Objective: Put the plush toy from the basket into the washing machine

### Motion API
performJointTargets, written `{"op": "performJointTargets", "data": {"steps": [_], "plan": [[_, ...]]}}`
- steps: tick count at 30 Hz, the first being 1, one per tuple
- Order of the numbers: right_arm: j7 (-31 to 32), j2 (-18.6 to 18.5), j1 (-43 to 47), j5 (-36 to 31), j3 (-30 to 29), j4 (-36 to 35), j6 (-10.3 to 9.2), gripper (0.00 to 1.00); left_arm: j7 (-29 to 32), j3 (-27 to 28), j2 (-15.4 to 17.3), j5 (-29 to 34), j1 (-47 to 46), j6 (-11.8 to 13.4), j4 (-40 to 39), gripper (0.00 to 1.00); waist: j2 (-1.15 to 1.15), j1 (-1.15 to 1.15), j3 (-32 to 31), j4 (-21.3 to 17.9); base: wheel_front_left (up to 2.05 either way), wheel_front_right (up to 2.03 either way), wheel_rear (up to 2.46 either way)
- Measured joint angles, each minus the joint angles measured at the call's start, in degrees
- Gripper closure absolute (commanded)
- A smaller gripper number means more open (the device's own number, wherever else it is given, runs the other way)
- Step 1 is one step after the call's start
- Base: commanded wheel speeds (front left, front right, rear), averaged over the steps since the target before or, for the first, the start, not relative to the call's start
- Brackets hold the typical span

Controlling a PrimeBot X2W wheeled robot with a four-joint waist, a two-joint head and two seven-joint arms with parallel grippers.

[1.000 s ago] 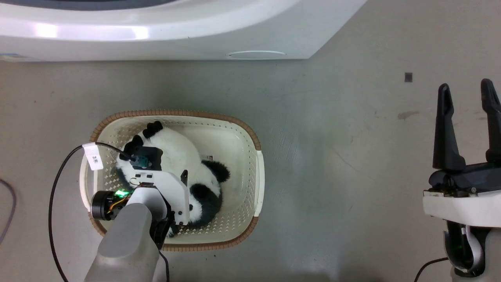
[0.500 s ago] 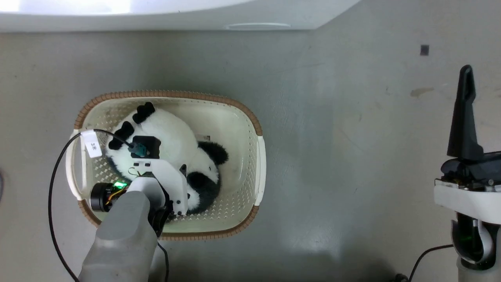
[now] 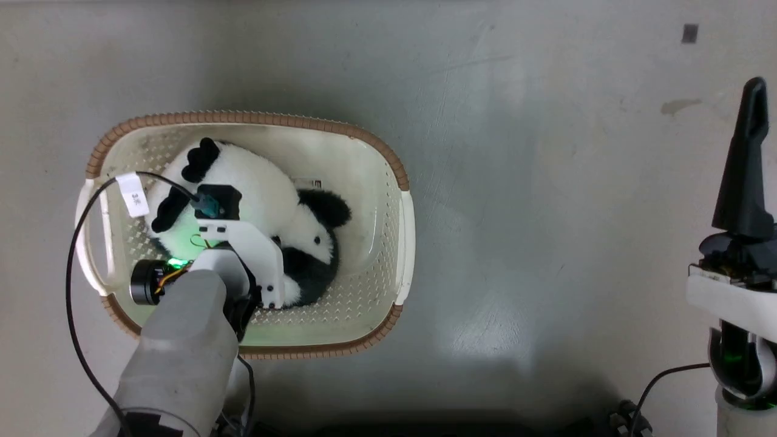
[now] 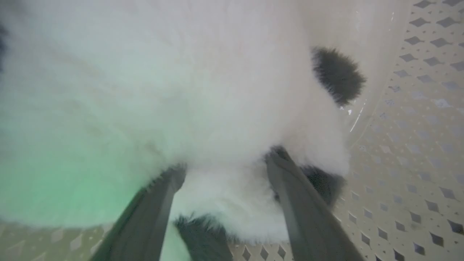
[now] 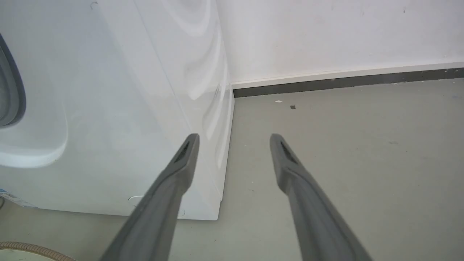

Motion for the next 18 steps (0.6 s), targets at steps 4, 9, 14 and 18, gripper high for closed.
{"op": "performJointTargets", "data": {"steps": [4,9,14,18], "plan": [[-0.5,0.0,-0.6,0.3,0.0,-0.2,0.0,0.0,-0.2,-0.8,0.3,-0.9,-1.8,0.0,2.2,0.0,0.0,0.0,1.5,0.0,0.0,0.0,0.0],[-0.9,0.0,-1.4,0.3,-0.3,-0.3,0.0,0.0,-0.2,-1.7,0.5,-1.3,-3.2,-0.1,4.1,0.0,0.0,0.0,2.1,-0.2,0.0,0.0,0.0],[-0.9,0.0,-1.5,0.3,-1.0,-0.5,0.0,0.0,-0.2,-2.4,0.5,-1.4,-3.2,-0.6,4.4,0.0,0.0,0.0,1.5,-0.4,0.0,0.0,0.0],[-1.0,0.0,-1.5,0.3,-1.3,-0.4,0.0,0.0,0.1,-3.4,0.7,-1.3,-3.1,-1.7,4.5,1.0,0.0,0.0,0.9,-0.5,0.0,0.0,0.0]]}}
